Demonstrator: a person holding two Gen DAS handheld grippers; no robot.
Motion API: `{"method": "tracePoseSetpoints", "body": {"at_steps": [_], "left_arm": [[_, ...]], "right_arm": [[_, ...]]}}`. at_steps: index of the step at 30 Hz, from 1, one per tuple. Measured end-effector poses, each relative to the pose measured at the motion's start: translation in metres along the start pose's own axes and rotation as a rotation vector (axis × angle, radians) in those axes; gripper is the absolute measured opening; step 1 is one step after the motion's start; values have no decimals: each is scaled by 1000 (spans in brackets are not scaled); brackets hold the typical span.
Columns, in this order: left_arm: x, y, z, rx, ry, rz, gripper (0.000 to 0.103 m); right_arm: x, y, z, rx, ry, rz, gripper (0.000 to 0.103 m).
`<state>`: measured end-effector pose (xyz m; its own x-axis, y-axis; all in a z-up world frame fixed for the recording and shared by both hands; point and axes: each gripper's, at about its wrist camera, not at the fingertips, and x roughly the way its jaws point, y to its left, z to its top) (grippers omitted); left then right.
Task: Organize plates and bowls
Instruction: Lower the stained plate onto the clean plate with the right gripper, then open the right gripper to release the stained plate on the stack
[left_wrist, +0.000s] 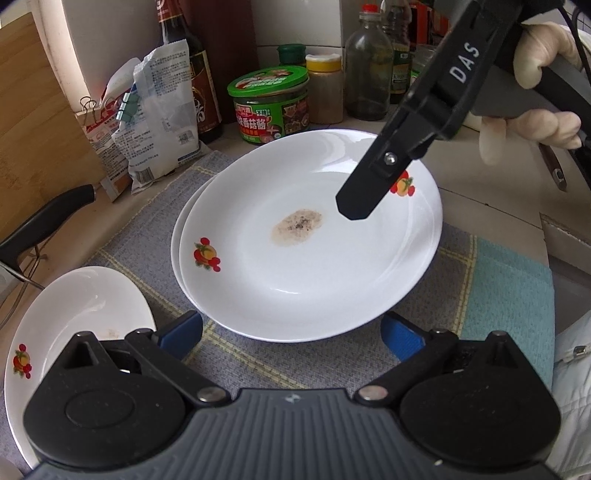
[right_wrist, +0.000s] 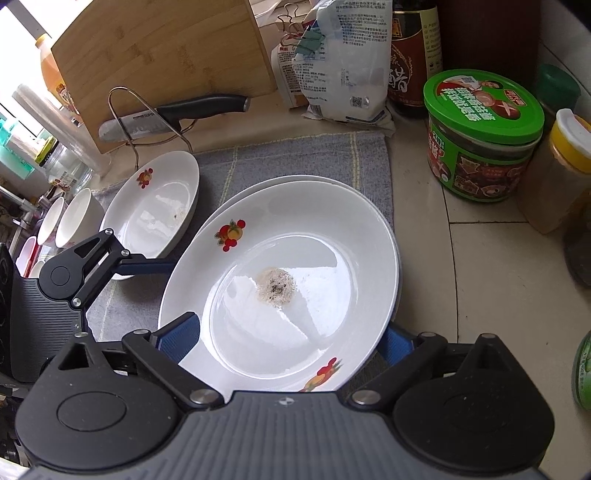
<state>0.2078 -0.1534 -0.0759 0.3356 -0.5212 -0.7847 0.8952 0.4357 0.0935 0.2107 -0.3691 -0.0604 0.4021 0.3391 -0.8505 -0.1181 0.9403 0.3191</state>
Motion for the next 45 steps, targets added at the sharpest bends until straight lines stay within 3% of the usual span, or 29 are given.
{"method": "tracePoseSetpoints", "body": {"at_steps": [17, 27, 36, 45], "left_arm": [[-2, -2, 0, -47, -45, 0, 102], [-7, -5, -4, -66, -67, 34, 102], [-37, -3, -26, -191, -128, 139, 102], [-91, 1, -77, -345, -153, 364, 102]], "right_arm": [[7, 12, -7, -21, 55, -99, 103], [4, 15, -13, -32, 12, -120, 103], [-11, 46, -34, -184, -185, -217, 103], [-2, 99, -57, -276, -254, -263, 103]]}}
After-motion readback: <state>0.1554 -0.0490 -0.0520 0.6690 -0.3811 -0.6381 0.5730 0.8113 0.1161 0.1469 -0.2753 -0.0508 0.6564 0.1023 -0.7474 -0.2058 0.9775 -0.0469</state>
